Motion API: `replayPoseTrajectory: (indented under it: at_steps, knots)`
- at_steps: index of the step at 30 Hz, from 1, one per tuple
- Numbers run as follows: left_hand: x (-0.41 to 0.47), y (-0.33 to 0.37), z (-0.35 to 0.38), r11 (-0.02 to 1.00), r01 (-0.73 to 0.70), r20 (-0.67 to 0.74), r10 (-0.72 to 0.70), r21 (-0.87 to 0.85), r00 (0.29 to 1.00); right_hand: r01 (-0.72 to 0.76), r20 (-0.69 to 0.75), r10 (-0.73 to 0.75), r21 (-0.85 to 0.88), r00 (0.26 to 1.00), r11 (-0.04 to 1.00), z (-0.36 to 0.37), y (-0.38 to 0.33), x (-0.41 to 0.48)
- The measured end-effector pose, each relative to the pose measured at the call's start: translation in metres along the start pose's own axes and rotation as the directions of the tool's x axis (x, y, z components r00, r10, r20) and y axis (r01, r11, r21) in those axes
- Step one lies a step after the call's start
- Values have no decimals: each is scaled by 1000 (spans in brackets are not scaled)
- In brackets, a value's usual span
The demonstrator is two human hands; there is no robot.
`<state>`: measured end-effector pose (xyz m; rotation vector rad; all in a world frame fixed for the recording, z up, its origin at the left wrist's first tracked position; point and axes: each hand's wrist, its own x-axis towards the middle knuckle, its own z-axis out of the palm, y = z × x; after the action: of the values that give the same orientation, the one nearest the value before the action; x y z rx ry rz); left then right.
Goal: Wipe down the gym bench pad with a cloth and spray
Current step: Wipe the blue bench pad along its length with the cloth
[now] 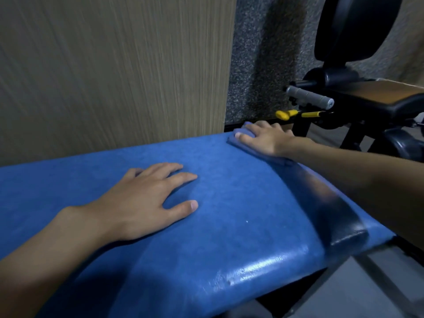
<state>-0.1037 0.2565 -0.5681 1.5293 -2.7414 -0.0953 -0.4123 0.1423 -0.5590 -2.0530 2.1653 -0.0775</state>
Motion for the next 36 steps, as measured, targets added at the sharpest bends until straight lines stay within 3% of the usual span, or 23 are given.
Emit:
replayPoseTrajectory:
  at_steps: [2,5,11,16,20,24,30,33,36]
  knots:
    - [-3,0,-1,1000,1,8,-1,-7,1000,-83,39,81,56,996,995,-2,3,19]
    - [-5,3,-4,1000,1,18,-1,-4,1000,-75,27,74,17,997,997,1,-4,13]
    - [-1,1,-3,1000,-19,-7,19,-6,1000,227,8,-229,-153,973,962,16,-29,-76]
    - [2,-1,-3,999,-26,-41,24,-31,999,536,87,-531,-211,843,817,24,-49,-181]
    - [2,-2,-3,999,-28,-48,27,-31,999,611,111,-602,-195,791,767,19,-48,-196]
    - [0,-4,-4,1000,0,-73,1,16,997,532,37,-533,-162,845,831,19,-50,-148]
    - [-11,-11,-5,998,31,-68,-28,46,997,177,-12,-179,-101,984,979,8,-34,-13]
    - [-17,-13,-3,999,25,-43,-23,37,999,21,25,-20,-42,999,999,0,-30,23]
    - [-18,-15,-4,999,25,-12,-25,30,1000,-1,8,2,-66,1000,998,3,-36,23]
